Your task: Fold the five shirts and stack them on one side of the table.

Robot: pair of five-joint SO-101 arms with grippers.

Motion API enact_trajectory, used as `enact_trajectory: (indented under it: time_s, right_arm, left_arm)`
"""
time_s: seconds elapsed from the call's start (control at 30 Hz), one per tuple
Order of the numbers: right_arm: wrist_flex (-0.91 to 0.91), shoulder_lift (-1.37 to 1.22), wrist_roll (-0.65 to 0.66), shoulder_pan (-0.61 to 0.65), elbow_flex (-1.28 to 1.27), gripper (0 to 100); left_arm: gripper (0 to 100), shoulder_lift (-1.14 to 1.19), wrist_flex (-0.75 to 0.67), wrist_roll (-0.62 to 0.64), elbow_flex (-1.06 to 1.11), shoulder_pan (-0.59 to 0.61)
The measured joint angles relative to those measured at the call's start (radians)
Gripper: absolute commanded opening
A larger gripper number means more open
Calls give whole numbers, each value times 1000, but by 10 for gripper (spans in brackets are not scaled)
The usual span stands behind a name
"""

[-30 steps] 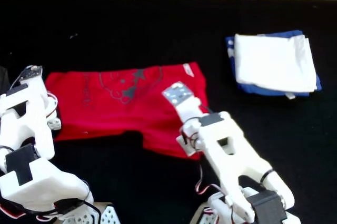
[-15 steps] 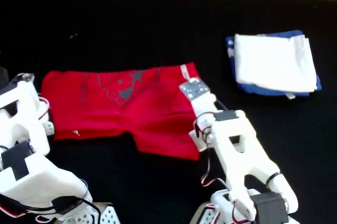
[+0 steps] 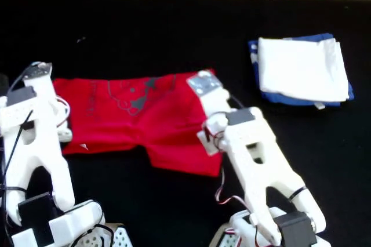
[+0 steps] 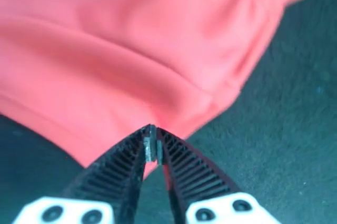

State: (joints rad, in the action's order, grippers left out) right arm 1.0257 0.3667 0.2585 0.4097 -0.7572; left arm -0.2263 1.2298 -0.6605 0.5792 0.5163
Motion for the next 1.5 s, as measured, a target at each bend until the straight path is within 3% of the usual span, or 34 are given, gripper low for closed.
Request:
enact_trajectory:
  time_s: [0.3, 0.47, 0.63, 0.93, 1.3, 1.5]
  right_arm:
    - [-25, -118, -11, 169, 32, 7]
    - [-69, -325, -12, 130, 43, 7]
    - [-68, -371, 37, 26, 80, 7]
    - [-66, -374, 103, -91, 87, 7]
    - [14, -242, 106, -126, 83, 7]
    - [64, -103, 106, -75, 81, 7]
  left_arm:
    - [8, 193, -218, 18, 63, -5]
    - [8, 245, -264, 20, 63, 6]
    - [8, 270, -315, -15, 61, 66]
    - [8, 377, -318, -32, -29, 138]
    - [8, 434, -224, -77, -166, 226]
    - [8, 433, -158, -80, -187, 229]
